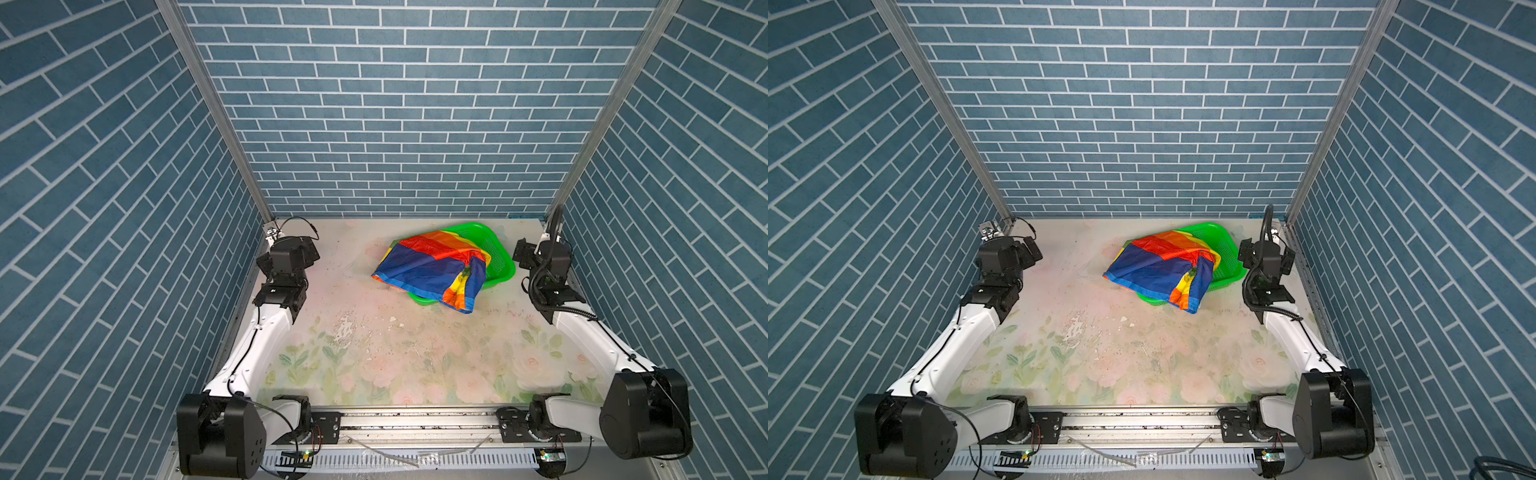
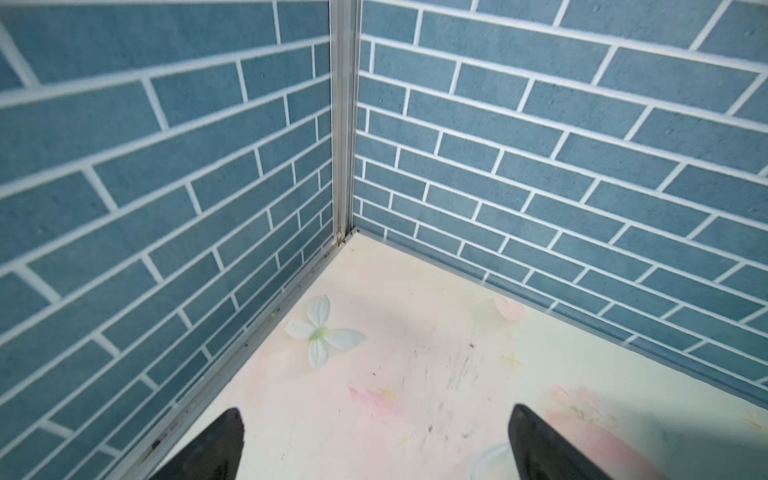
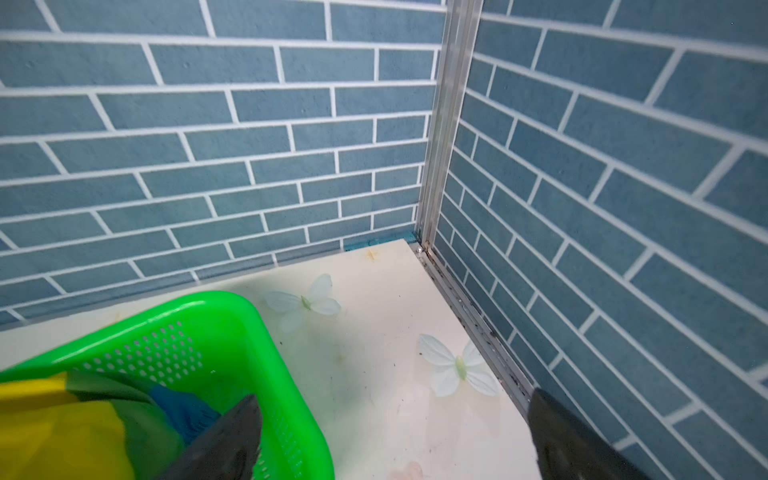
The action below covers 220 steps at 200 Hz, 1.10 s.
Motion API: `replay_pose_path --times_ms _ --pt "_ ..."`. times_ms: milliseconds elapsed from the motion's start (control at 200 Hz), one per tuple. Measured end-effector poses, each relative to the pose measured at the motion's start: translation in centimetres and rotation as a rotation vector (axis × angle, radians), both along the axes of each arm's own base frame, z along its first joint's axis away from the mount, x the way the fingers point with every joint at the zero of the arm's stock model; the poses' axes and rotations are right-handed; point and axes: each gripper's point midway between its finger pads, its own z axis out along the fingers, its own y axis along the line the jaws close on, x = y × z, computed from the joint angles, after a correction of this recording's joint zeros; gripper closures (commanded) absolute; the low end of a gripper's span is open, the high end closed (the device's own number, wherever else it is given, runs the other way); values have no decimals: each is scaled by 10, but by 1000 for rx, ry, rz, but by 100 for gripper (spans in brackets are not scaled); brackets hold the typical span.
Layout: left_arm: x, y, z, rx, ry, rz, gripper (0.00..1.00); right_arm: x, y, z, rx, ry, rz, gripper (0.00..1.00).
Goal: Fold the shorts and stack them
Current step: 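Move both grippers forward toward the rainbow shorts on the green basket, then grasp and lift rainbow shorts with right gripper while left reaches into basket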
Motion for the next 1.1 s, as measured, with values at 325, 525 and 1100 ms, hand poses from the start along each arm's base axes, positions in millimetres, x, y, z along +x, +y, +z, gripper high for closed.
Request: replay_pose_path --times_ms 325,525,1100 --pt "-3 -51 -55 -191 240 -229 10 5 90 -50 1 377 222 2" --pt "-14 -91 -53 -261 245 -353 28 -1 143 -58 152 506 390 1" --pt "-4 -245 -118 -394 432 -666 28 41 211 -43 419 611 540 100"
